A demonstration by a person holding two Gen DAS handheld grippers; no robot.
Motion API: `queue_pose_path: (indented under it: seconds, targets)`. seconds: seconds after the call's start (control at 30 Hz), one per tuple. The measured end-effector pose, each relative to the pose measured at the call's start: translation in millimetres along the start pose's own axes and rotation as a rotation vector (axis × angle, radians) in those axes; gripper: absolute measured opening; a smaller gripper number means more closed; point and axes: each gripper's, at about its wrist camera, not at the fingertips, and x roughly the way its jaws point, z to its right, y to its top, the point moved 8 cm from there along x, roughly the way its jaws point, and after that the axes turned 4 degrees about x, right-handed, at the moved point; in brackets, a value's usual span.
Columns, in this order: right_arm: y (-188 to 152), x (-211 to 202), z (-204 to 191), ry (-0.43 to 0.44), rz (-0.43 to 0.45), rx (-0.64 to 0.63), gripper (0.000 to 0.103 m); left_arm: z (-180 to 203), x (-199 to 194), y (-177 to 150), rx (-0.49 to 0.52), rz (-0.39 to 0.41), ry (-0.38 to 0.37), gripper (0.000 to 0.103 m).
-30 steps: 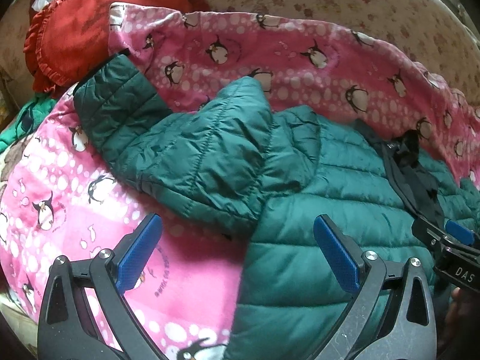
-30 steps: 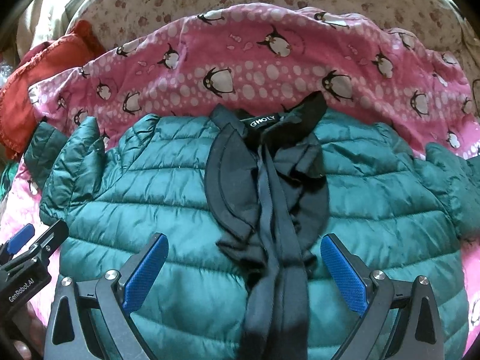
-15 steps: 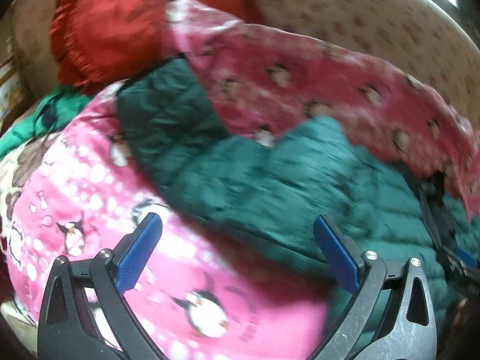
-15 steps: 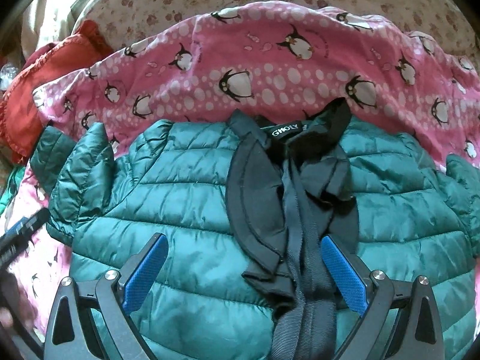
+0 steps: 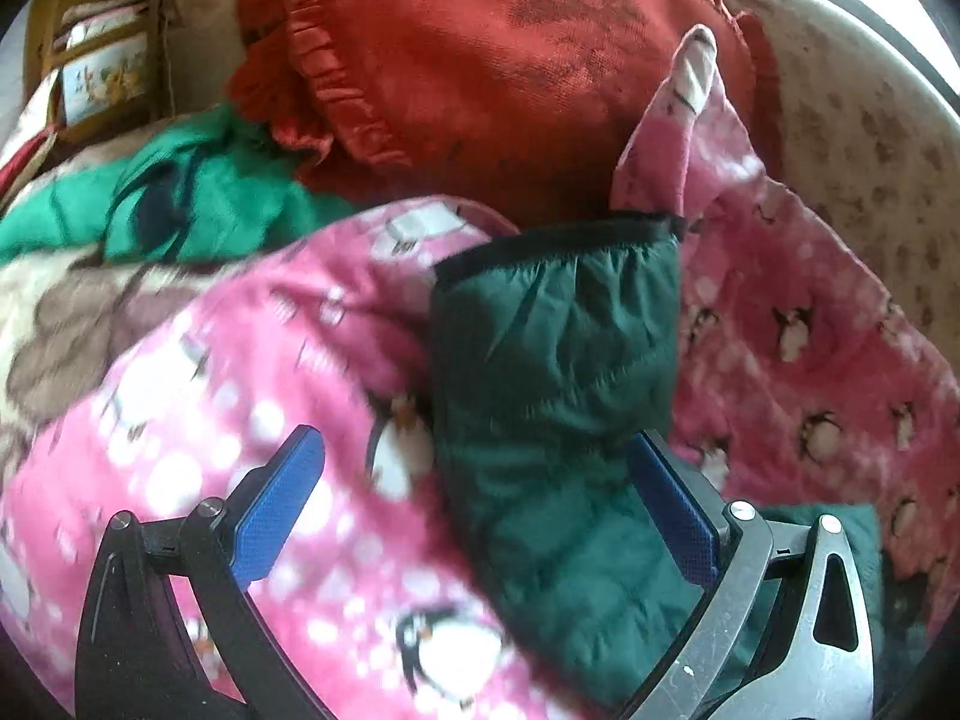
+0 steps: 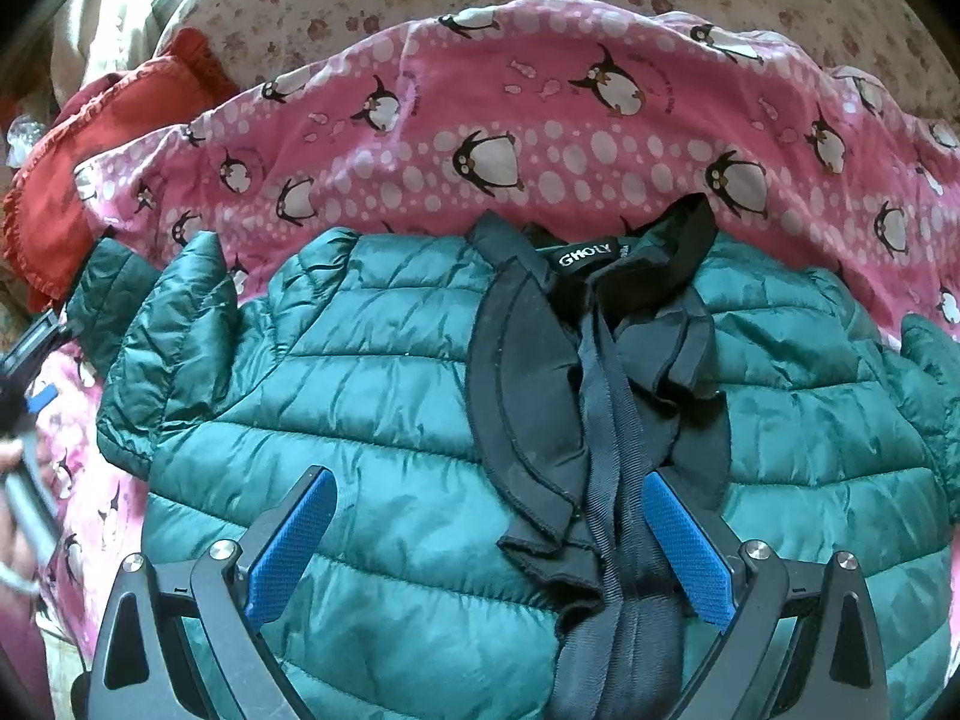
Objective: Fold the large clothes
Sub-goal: 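Grasp the green jacket's sleeve cuff with the left gripper, then lift the sleeve with the left gripper and lay it across the jacket body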
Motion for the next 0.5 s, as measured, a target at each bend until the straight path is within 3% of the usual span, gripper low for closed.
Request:
queue_pose_path:
  seconds: [0.13, 0.2, 0.23, 0.33, 0.47, 0.5]
  targets:
    - [-3, 0, -1, -0.007, -0.009, -0.022, 0.101, 8, 15, 12, 0.052, 0.025, 0.005, 0.093]
    - [-3, 1, -1, -0.008, -0.010, -0.027, 0.101, 12, 24, 11, 0.062, 0.001, -0.006, 0.080]
    - [-3, 1, -1, -0.007, -0.010, -0.027, 0.101, 15, 29, 9, 0.068, -0.018, -0.010, 0.069]
    - [-3, 3, 0, -0.010, -0.015, -0.026, 0.101, 17, 37, 8, 0.079, -0.036, -0.004, 0.057]
    - [-4, 5, 4, -0.015, -0.023, -0.023, 0.101, 14, 39, 11, 0.071, -0.045, -0.018, 0.025]
    - [-4, 4, 5, -0.017, -0.022, -0.023, 0.101, 12, 37, 12, 0.072, -0.047, -0.028, 0.022]
